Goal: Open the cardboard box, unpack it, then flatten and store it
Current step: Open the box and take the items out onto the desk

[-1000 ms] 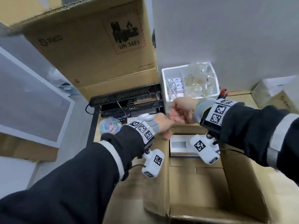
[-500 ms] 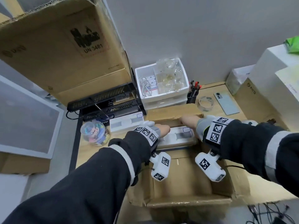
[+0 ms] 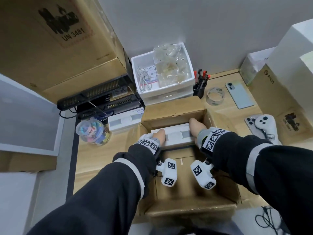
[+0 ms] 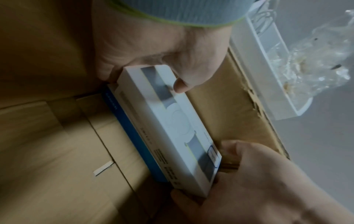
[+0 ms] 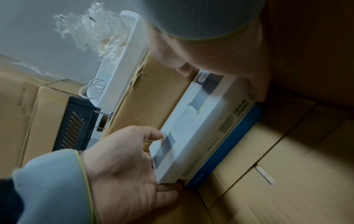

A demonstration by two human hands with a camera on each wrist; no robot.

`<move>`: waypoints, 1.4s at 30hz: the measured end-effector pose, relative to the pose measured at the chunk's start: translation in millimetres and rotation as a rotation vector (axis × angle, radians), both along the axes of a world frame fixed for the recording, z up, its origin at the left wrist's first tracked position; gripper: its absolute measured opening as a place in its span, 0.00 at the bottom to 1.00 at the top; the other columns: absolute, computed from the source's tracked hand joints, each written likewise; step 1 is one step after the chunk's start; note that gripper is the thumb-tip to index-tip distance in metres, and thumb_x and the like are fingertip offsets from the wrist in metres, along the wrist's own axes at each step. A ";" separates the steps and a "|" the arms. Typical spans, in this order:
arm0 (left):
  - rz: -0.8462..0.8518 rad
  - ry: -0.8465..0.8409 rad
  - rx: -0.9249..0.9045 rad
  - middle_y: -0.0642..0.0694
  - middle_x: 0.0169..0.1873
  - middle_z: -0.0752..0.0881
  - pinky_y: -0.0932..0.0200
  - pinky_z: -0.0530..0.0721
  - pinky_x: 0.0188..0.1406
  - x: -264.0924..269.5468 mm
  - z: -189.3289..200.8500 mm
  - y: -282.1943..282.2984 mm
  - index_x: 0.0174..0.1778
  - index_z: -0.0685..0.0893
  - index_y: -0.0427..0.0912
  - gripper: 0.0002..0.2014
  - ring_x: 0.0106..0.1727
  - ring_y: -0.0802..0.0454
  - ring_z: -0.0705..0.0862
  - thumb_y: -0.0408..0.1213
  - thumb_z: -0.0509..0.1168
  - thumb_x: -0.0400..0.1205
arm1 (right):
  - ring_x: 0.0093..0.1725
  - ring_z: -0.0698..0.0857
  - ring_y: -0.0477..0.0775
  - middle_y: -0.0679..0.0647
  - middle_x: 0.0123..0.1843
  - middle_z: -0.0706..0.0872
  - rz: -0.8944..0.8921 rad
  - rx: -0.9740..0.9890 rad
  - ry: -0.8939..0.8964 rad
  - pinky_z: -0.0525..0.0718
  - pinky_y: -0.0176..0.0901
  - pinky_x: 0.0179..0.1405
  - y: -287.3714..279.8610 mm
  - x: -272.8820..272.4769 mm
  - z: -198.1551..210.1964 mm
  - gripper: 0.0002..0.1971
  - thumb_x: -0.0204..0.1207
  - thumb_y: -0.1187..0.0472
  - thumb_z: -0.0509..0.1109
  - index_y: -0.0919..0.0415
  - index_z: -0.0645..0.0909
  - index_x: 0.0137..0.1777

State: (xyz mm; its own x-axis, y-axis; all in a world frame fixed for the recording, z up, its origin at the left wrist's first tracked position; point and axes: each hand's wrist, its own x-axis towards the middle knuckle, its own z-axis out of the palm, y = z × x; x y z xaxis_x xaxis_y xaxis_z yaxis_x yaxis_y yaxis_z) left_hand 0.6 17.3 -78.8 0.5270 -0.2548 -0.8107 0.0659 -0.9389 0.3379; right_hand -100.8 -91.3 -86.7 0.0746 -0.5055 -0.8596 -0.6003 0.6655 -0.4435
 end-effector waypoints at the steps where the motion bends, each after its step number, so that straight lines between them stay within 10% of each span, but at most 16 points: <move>1: 0.095 0.006 -0.010 0.36 0.76 0.77 0.60 0.73 0.56 -0.5 -4.3 0.9 0.77 0.74 0.32 0.23 0.78 0.39 0.74 0.43 0.51 0.92 | 0.71 0.76 0.67 0.59 0.74 0.76 -0.032 -0.017 0.007 0.69 0.60 0.77 0.2 1.0 -0.4 0.35 0.76 0.43 0.55 0.64 0.69 0.78; 5: 0.322 0.004 -0.010 0.44 0.73 0.76 0.49 0.68 0.80 2.9 -16.1 -2.3 0.67 0.77 0.32 0.28 0.75 0.43 0.74 0.54 0.60 0.83 | 0.76 0.72 0.66 0.61 0.80 0.71 -0.122 -0.018 0.019 0.65 0.56 0.80 0.3 2.8 5.3 0.33 0.83 0.45 0.51 0.66 0.64 0.82; 11: 0.381 -0.046 0.021 0.49 0.79 0.74 0.43 0.72 0.74 37.9 -107.0 1.7 0.82 0.69 0.47 0.60 0.75 0.42 0.75 0.73 0.62 0.52 | 0.81 0.66 0.64 0.62 0.83 0.65 -0.130 -0.045 0.066 0.59 0.51 0.80 -1.4 5.6 2.0 0.31 0.89 0.47 0.45 0.69 0.59 0.83; 22: 0.305 -0.030 0.063 0.52 0.70 0.76 0.33 0.73 0.65 42.4 -130.6 2.0 0.71 0.74 0.56 0.55 0.68 0.38 0.76 0.76 0.67 0.46 | 0.83 0.62 0.65 0.62 0.86 0.60 -0.042 -0.030 0.116 0.57 0.54 0.83 3.1 2.5 17.0 0.32 0.89 0.47 0.45 0.68 0.56 0.85; 29: 0.176 0.043 -0.026 0.47 0.67 0.77 0.37 0.78 0.68 17.1 24.0 -8.0 0.68 0.76 0.49 0.41 0.64 0.36 0.78 0.69 0.64 0.61 | 0.80 0.67 0.64 0.61 0.81 0.67 0.091 0.015 0.085 0.65 0.51 0.80 -1.6 -17.2 83.0 0.24 0.89 0.55 0.50 0.70 0.64 0.79; 32: 0.124 0.081 -0.129 0.41 0.66 0.76 0.42 0.74 0.76 2.6 110.9 -2.4 0.67 0.74 0.39 0.27 0.68 0.38 0.78 0.52 0.61 0.77 | 0.74 0.74 0.69 0.69 0.74 0.75 0.297 -0.015 0.052 0.75 0.54 0.70 -3.8 -19.8 120.6 0.08 0.87 0.67 0.54 0.65 0.72 0.46; 35: 0.038 0.071 -0.152 0.39 0.58 0.80 0.45 0.77 0.69 7.7 152.5 1.8 0.48 0.75 0.37 0.14 0.58 0.39 0.82 0.46 0.61 0.79 | 0.60 0.82 0.72 0.67 0.61 0.83 0.289 -0.047 0.070 0.83 0.68 0.61 -6.3 -27.7 157.4 0.10 0.82 0.59 0.61 0.64 0.73 0.58; 38: 0.013 0.064 -0.105 0.34 0.56 0.87 0.34 0.82 0.64 18.7 194.1 7.7 0.50 0.77 0.39 0.17 0.57 0.34 0.88 0.49 0.64 0.74 | 0.45 0.87 0.64 0.64 0.45 0.88 0.415 -0.063 0.031 0.85 0.63 0.57 -7.6 -26.0 189.3 0.12 0.81 0.53 0.60 0.60 0.78 0.55; 42: 0.017 -0.095 -0.176 0.38 0.42 0.86 0.44 0.89 0.51 50.8 248.7 19.2 0.46 0.78 0.41 0.12 0.42 0.39 0.89 0.47 0.62 0.78 | 0.48 0.88 0.63 0.62 0.46 0.89 0.488 -0.093 -0.026 0.89 0.56 0.43 -10.1 4.4 228.1 0.16 0.78 0.48 0.59 0.57 0.80 0.55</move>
State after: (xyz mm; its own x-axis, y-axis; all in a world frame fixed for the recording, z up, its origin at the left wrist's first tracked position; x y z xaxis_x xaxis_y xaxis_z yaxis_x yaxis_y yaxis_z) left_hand 51.4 36.4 169.9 0.6046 -0.3783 -0.7009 0.0413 -0.8639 0.5019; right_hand -96.5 -101.4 141.4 0.3428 -0.4807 -0.8071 -0.8199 0.2663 -0.5069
